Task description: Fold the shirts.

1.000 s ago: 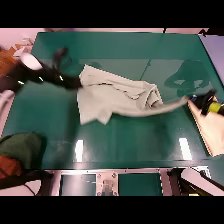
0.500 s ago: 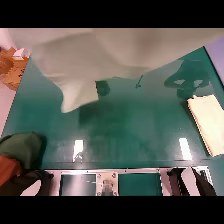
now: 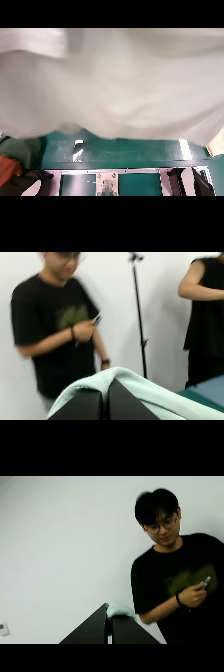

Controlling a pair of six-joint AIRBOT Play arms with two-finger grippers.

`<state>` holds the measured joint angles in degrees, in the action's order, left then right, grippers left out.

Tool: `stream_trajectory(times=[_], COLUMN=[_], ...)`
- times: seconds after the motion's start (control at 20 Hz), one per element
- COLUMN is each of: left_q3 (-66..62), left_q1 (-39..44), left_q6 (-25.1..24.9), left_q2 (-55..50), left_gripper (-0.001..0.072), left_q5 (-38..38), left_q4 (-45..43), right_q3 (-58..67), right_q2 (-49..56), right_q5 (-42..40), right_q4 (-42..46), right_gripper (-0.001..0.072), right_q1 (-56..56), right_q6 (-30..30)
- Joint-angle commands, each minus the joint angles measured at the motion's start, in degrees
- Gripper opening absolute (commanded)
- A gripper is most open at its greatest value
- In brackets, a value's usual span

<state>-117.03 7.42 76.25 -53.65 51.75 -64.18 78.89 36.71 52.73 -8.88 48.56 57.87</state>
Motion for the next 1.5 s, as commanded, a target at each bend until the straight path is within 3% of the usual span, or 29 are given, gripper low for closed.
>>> stream_trajectory(times=[0.0,0.2,0.3,0.5,0.7,0.75,0.8,0.85,0.9,1.05,1.2,1.3,1.45], left_q3=[10.34,20.9,22.91,22.93,22.93,22.93,22.86,22.75,22.03,19.15,18.62,21.0,29.9], left_q1=[-0.02,-0.02,-0.02,-0.02,-0.02,-0.02,-0.04,-0.52,-1.44,-6.91,-14.43,-18.1,-20.15], left_q6=[1.57,1.7,1.7,-0.59,-1.75,-1.77,-1.75,-1.77,-1.77,-1.73,-0.61,0.31,0.28], left_q2=[-1.86,-13.29,-21.66,-37.33,-44.13,-44.41,-44.26,-43.76,-43.17,-41.51,-40.61,-40.61,-40.61], left_gripper=[0.0026,0.0026,0.0026,0.0027,0.0032,0.0291,0.054,0.056,0.056,0.056,0.0559,0.0558,0.054], left_q5=[-0.2,-0.31,-0.68,-8.41,-12.26,-12.09,-11.91,-10.58,-7.56,6.69,22.71,31.21,33.53], left_q4=[-4.42,-4.28,-4.02,3.91,9.84,9.6,9.16,8.87,7.93,4.5,4.59,4.57,4.57], right_q3=[-5.86,-19.91,-23.74,-19.96,-12.33,-11.54,-11.37,-11.32,-11.28,-11.37,-13.0,-17.14,-25.16], right_q2=[1.18,10.8,19.69,42.36,56.39,57.53,57.72,57.51,57.16,56.26,55.12,52.76,48.26], right_q5=[-0.66,-9.05,-13.75,-16.22,-12.07,-10.62,-9.33,-7.34,-3.63,10.1,21.51,24.74,24.55], right_q4=[11.43,21.03,21.57,17.99,16.09,16.13,16.2,16.22,16.22,17.77,24.59,30.29,37.73], right_gripper=[0.0018,0.0018,0.0018,0.0018,0.0023,0.0133,0.0309,0.0306,0.0222,0.0118,0.0101,0.0052,0.0052], right_q1=[-4.33,-17.81,-22.45,-26.95,-27.28,-26.77,-25.88,-24.61,-22.6,-14.67,-8.24,-5.42,-2.01], right_q6=[-0.33,-4.28,-7.06,-11.39,-11.63,-11.61,-11.61,-11.61,-11.61,-9.73,-6.49,-5.77,-5.81])
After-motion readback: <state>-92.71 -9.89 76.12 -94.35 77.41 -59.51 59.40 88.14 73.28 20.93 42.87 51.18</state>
